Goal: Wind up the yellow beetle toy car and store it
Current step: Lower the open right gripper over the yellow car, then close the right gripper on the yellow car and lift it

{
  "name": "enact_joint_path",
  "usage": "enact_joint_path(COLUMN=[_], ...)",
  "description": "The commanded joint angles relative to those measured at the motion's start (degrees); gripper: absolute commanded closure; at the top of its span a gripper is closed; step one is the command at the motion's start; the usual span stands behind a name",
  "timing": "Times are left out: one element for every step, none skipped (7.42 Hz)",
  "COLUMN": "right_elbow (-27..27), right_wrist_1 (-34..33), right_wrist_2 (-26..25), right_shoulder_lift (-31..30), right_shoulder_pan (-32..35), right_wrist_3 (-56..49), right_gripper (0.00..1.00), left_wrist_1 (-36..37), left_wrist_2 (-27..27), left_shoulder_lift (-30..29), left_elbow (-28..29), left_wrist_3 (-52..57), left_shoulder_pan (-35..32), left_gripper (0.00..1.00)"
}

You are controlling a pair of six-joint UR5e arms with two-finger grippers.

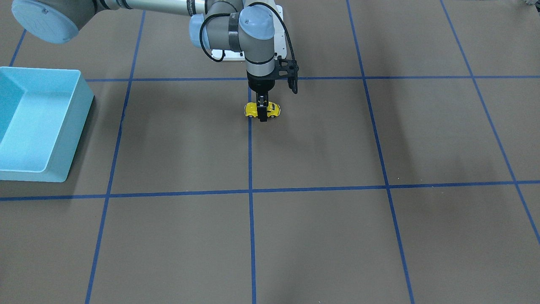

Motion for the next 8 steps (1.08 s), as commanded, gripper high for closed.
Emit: enact_joint_path(right_elbow=[-0.14, 0.04, 0.3, 0.91, 2.4, 3.37, 6.42, 10.98], right_wrist_1=[0.0, 0.0, 0.0, -0.18, -0.79, -1.67, -5.85, -10.94], right_wrist_2=[0.15, 0.67, 1.98, 3.56, 6.28, 8.83, 9.46, 10.34], right_shoulder_lift=[-0.04, -0.04, 0.05, 0.05, -0.04, -0.13, -0.3, -1.52], right_shoulder_pan=[0.01, 0.01, 0.01, 0.27, 2.1, 3.86, 4.57, 6.06], right_wrist_3=[0.17, 0.26, 0.34, 0.43, 0.43, 0.43, 0.35, 0.0], right_gripper=[0.43, 0.66, 0.93, 1.0, 1.0, 1.0, 1.0, 1.0], left_wrist_1=[0.04, 0.04, 0.12, 0.21, 0.3, 0.21, 0.21, 0.21], left_wrist_2=[0.32, 0.23, 0.14, 0.06, -0.99, -4.22, -4.25, -4.08], left_shoulder_lift=[2.42, 2.53, 2.53, 2.18, 1.83, 0.69, -1.58, -6.04], left_elbow=[-0.89, -1.15, -1.16, -0.98, -1.07, -0.02, 2.25, 6.62], left_wrist_3=[0.09, 0.09, 0.0, 0.0, 0.0, -1.39, -1.84, -1.85], left_shoulder_pan=[-0.09, -0.09, -0.09, -0.09, -0.01, -0.01, -0.01, 0.08], left_gripper=[0.0, 0.0, 0.0, 0.0, 0.0, 0.0, 0.0, 0.0])
